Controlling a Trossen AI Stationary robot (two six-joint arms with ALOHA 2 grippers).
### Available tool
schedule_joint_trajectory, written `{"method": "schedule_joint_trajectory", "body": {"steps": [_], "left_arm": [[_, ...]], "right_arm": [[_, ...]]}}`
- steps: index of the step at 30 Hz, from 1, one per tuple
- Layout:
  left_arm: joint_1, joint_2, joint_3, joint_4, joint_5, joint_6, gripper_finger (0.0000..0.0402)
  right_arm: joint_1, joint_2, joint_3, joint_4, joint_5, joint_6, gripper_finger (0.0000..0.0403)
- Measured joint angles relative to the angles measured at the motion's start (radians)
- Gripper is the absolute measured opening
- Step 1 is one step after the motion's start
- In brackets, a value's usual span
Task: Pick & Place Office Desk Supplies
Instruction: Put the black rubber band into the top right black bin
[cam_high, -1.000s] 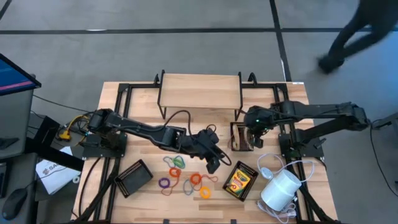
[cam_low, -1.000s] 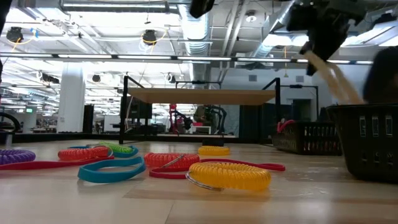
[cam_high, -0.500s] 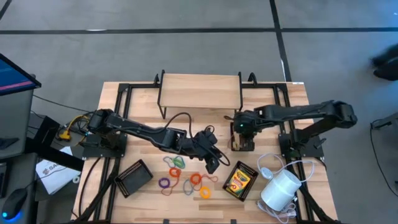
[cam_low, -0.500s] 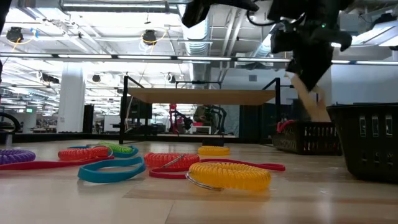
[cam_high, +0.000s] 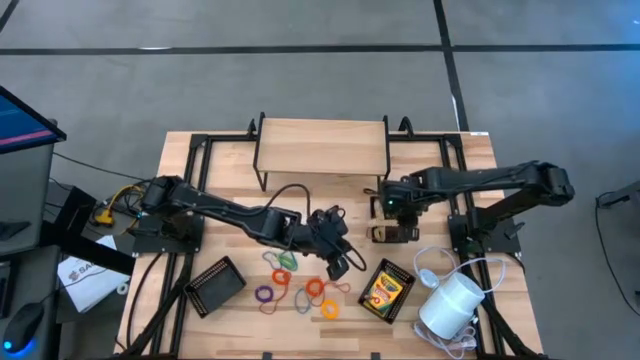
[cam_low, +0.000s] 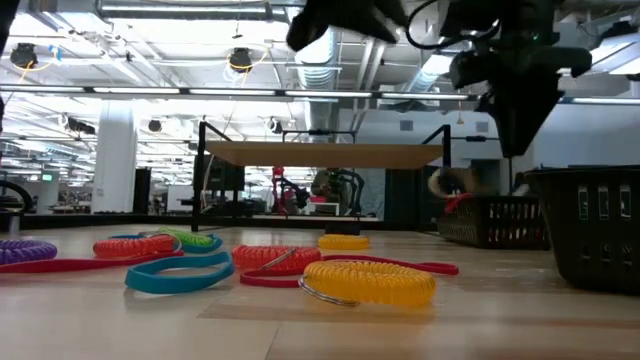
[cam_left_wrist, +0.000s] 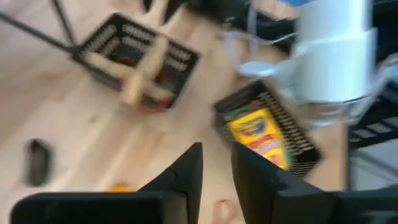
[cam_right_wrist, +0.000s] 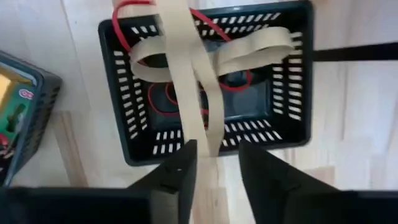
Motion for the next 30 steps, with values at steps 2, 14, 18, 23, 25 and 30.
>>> {"method": "schedule_joint_trajectory", "body": {"steps": [2, 14, 18, 23, 25, 30], "left_arm": [[0.022, 0.006, -0.001, -0.017, -0.006, 0.015, 0.0090], [0.186, 0.169, 0.000, -0.043, 0.041, 0.059, 0.0164], [0.230, 0.237, 0.000, -0.064, 0.052, 0.038, 0.0180], [0.250, 0.260, -0.001, -0.105, 0.036, 0.036, 0.0191], [0.245, 0.261, 0.000, -0.133, -0.012, 0.039, 0.0191], [0.242, 0.263, 0.000, -0.120, -0.018, 0.072, 0.0188]], "right_arm": [[-0.004, -0.015, 0.012, -0.045, 0.000, 0.001, 0.0139], [0.032, -0.253, 0.223, -0.265, -0.003, 0.210, 0.0204], [0.076, -0.350, 0.298, -0.302, -0.032, 0.353, 0.0205], [0.142, -0.442, 0.324, -0.304, -0.033, 0.508, 0.0200], [0.163, -0.458, 0.324, -0.308, -0.026, 0.543, 0.0197], [0.185, -0.464, 0.324, -0.339, 0.020, 0.575, 0.0194]]}}
